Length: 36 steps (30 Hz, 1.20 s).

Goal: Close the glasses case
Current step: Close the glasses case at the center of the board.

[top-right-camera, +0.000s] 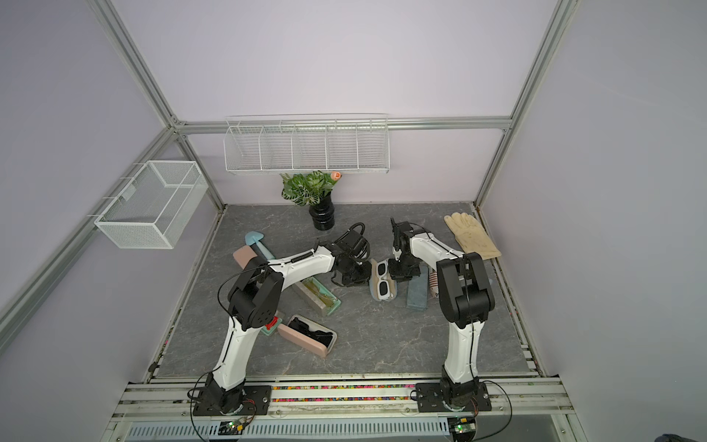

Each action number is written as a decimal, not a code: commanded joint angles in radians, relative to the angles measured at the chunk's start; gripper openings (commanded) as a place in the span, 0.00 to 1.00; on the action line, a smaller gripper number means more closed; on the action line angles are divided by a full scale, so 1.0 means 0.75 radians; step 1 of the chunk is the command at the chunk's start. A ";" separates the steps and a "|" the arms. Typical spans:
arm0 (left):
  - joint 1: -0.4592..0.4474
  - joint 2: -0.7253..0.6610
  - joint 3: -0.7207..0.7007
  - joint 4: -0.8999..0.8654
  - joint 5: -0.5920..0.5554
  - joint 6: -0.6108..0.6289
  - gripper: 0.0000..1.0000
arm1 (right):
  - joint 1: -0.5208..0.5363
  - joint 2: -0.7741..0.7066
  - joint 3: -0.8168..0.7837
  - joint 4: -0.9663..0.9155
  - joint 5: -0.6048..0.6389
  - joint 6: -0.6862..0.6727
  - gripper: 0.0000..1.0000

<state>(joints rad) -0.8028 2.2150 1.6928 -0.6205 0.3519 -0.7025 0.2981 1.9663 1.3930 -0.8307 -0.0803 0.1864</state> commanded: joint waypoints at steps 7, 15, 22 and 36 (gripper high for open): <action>-0.021 0.037 0.104 -0.017 0.013 0.004 0.00 | 0.044 -0.042 -0.018 0.047 -0.186 0.024 0.13; -0.024 0.040 0.128 -0.031 0.012 0.013 0.00 | 0.105 -0.069 -0.006 0.052 -0.239 0.040 0.14; -0.030 0.045 0.164 -0.045 0.013 0.018 0.00 | 0.158 -0.061 0.025 0.044 -0.241 0.057 0.15; -0.036 0.022 0.143 -0.041 -0.001 0.020 0.00 | 0.183 -0.098 0.026 0.038 -0.136 0.109 0.18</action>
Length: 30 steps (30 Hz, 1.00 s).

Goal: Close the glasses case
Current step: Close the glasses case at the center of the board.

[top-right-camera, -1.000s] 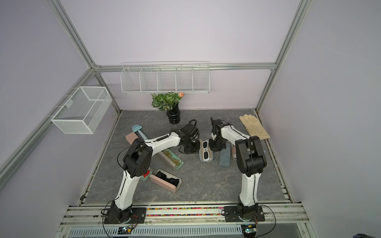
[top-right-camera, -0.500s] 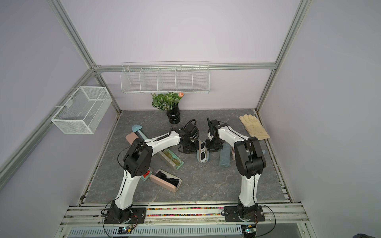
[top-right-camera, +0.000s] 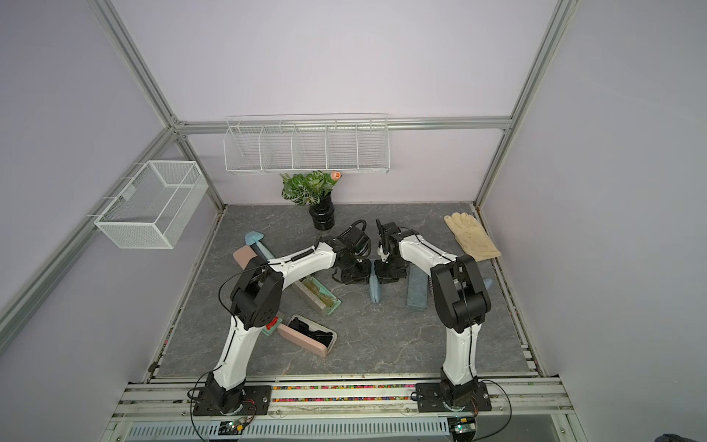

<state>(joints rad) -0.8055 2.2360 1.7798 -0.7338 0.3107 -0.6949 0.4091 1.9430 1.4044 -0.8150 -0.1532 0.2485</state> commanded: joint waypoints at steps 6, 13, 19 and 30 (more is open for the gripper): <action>-0.028 -0.045 -0.009 0.119 0.033 0.016 0.00 | 0.034 -0.155 0.015 -0.061 0.143 0.037 0.27; -0.014 -0.088 -0.061 0.129 0.014 0.026 0.00 | 0.035 -0.262 0.010 -0.118 0.244 0.044 0.34; -0.002 -0.117 -0.097 0.136 0.007 0.033 0.00 | 0.039 -0.286 -0.026 -0.100 0.201 0.059 0.48; 0.059 -0.258 -0.254 0.152 -0.040 0.041 0.00 | 0.076 -0.234 -0.073 -0.036 0.141 0.096 0.66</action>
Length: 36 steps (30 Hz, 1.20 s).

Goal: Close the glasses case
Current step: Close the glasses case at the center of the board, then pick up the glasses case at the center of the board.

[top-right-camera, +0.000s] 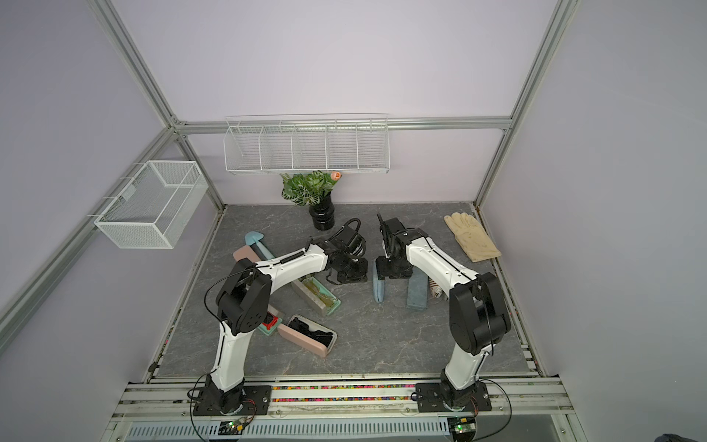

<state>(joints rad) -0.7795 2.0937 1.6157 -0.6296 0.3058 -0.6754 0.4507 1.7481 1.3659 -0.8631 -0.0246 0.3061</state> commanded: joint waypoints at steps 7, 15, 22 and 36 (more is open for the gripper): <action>0.070 -0.207 -0.144 0.000 -0.075 0.026 0.00 | 0.052 0.089 -0.007 0.042 -0.037 0.032 0.69; 0.082 -0.378 -0.229 -0.055 -0.145 0.046 0.00 | 0.060 0.180 0.010 0.057 -0.005 0.037 0.65; 0.102 -0.494 -0.259 -0.126 -0.211 0.074 0.00 | 0.060 0.256 0.091 0.018 0.071 0.023 0.40; 0.159 -0.599 -0.323 -0.176 -0.242 0.094 0.00 | -0.131 0.434 0.453 -0.172 0.230 -0.053 0.34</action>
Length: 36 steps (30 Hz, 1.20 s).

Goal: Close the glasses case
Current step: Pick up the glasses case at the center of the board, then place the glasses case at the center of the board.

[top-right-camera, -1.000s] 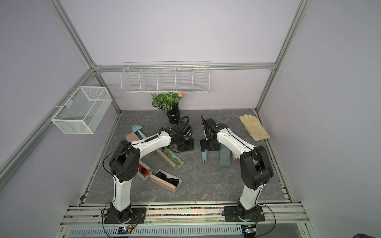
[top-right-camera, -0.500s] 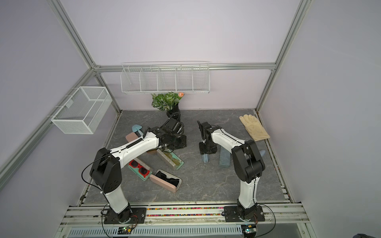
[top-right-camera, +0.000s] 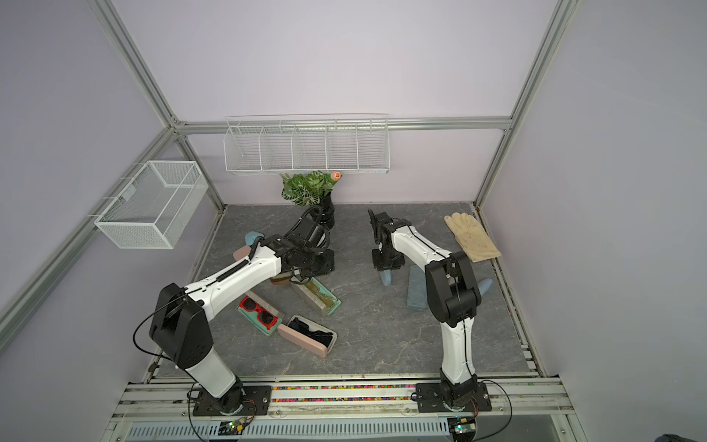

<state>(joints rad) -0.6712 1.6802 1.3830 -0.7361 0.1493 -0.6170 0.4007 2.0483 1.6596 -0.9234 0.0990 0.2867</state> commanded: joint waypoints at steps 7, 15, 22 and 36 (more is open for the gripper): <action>0.048 -0.086 -0.058 -0.035 -0.035 0.024 0.00 | -0.182 0.164 0.205 -0.139 0.029 -0.076 0.37; 0.056 -0.074 -0.065 -0.021 -0.024 0.028 0.00 | -0.199 0.223 0.242 -0.151 0.033 -0.078 0.47; 0.066 -0.080 -0.061 -0.014 -0.020 0.025 0.00 | -0.191 0.077 0.207 -0.174 0.031 -0.096 0.60; 0.239 -0.259 -0.161 -0.041 -0.059 -0.002 0.00 | 0.245 -0.505 -0.140 -0.003 -0.297 -0.268 0.62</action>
<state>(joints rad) -0.5224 1.5295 1.2911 -0.7544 0.1272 -0.6090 0.5167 1.6699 1.6196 -0.9718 -0.0128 0.1181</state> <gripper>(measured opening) 0.040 0.622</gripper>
